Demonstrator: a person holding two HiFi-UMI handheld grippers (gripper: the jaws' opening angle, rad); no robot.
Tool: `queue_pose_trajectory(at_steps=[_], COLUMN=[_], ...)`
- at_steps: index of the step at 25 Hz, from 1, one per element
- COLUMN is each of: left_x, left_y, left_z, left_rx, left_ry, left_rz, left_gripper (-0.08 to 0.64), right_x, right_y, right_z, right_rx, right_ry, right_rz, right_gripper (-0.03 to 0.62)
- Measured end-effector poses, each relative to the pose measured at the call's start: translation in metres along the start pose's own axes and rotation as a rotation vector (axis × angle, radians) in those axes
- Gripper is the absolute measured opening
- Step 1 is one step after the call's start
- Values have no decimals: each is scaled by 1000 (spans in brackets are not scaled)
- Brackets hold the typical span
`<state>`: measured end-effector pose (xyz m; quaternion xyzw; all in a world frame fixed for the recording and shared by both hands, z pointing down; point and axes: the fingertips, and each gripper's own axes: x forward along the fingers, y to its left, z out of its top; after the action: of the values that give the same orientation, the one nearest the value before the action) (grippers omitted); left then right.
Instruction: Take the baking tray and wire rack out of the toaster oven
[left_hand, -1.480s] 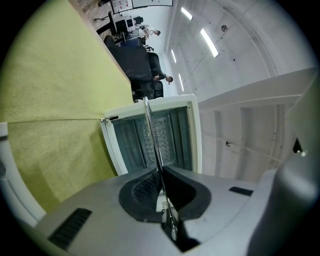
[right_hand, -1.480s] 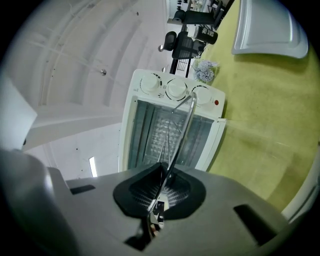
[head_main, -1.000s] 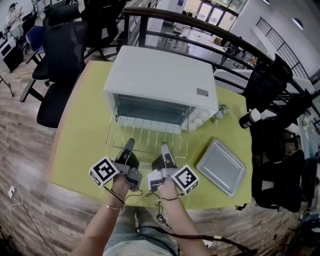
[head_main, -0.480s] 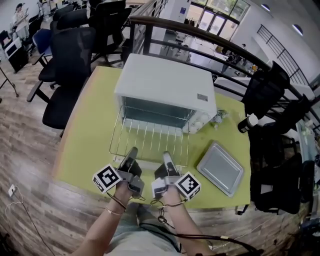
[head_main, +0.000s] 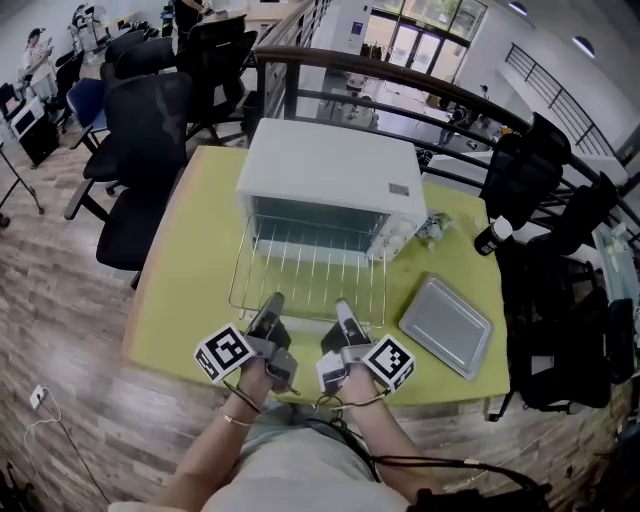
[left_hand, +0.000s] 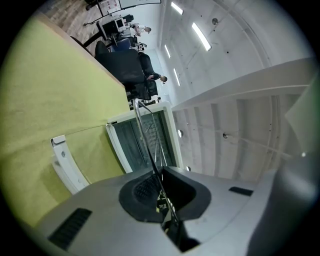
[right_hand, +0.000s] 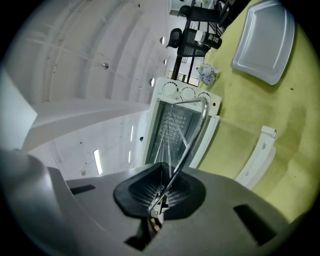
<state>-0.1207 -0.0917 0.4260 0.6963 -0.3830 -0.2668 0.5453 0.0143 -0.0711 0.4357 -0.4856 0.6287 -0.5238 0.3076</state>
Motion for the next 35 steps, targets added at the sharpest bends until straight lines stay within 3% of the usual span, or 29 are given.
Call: queue_pose_trajectory(at_steps=[4, 12, 16, 24, 28, 35], left_x=[1, 13, 23, 42, 48, 59], left_y=[1, -6, -9, -18, -20, -28], left_z=[-8, -33, -53, -103, -127, -167], left_rx=[-4, 1, -3, -2, 0, 0], left_ry=[25, 121, 181, 306, 358, 439], left_rz=[3, -19, -34, -52, -61, -73], left_gripper=[6, 7, 7, 8, 8, 8], right_x=[-6, -32, -45, -89, -108, -142], right_y=[2, -11, -14, -36, -44, -60], right_z=[4, 19, 34, 62, 75, 95], right_rx=[2, 16, 2, 41, 36, 64], right_ry=[-21, -109, -165, -282, -331, -408], right_rz=[25, -33, -18, -105, -92, -151], right_gripper=[-5, -5, -5, -5, -5, -5])
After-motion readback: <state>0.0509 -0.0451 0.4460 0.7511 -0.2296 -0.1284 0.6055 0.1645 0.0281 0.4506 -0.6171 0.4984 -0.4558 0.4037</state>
